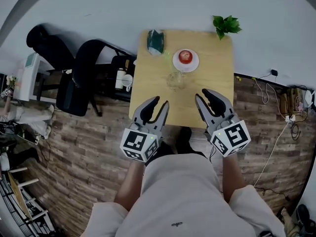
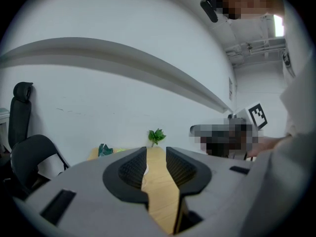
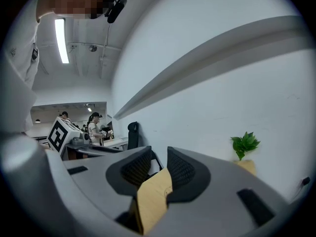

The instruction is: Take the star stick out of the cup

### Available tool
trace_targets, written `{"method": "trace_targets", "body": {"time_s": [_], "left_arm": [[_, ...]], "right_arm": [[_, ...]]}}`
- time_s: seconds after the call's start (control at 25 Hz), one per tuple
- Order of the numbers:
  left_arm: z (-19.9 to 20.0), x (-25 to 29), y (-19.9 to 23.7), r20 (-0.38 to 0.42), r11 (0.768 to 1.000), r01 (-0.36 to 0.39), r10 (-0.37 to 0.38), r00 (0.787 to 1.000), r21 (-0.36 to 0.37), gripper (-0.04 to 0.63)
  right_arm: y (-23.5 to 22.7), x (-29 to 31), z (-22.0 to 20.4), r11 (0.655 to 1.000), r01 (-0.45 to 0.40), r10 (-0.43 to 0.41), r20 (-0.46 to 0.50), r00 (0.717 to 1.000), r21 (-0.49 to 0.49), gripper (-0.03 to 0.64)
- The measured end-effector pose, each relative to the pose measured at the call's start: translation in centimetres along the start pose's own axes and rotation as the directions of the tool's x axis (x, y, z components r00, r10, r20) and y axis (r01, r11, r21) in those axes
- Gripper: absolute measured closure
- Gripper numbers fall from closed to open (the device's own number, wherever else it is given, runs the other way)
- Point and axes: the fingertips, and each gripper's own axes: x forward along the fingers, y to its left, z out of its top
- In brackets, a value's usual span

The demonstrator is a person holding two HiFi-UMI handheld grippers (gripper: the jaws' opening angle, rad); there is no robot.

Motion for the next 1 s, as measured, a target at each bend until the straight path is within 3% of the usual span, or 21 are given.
{"method": "trace_targets", "body": {"time_s": [0.4, 1.0], "left_arm": [[-1.6, 1.2, 1.2, -0.025, 0.999, -0.045, 0.044, 0.999, -0.03, 0.492], [-4.3, 8.0, 5.3, -0.093, 0.997, 0.04, -0.046, 0.995, -0.061, 0.491]], "right_arm": [[0.1, 0.9, -1.8, 0.999, -0.039, 0.04, -0.05, 0.998, 0.018, 0.517], [-1.3, 1.9, -2.4, 0.998, 0.057, -0.054, -0.091, 0.994, 0.031, 0.517]]}}
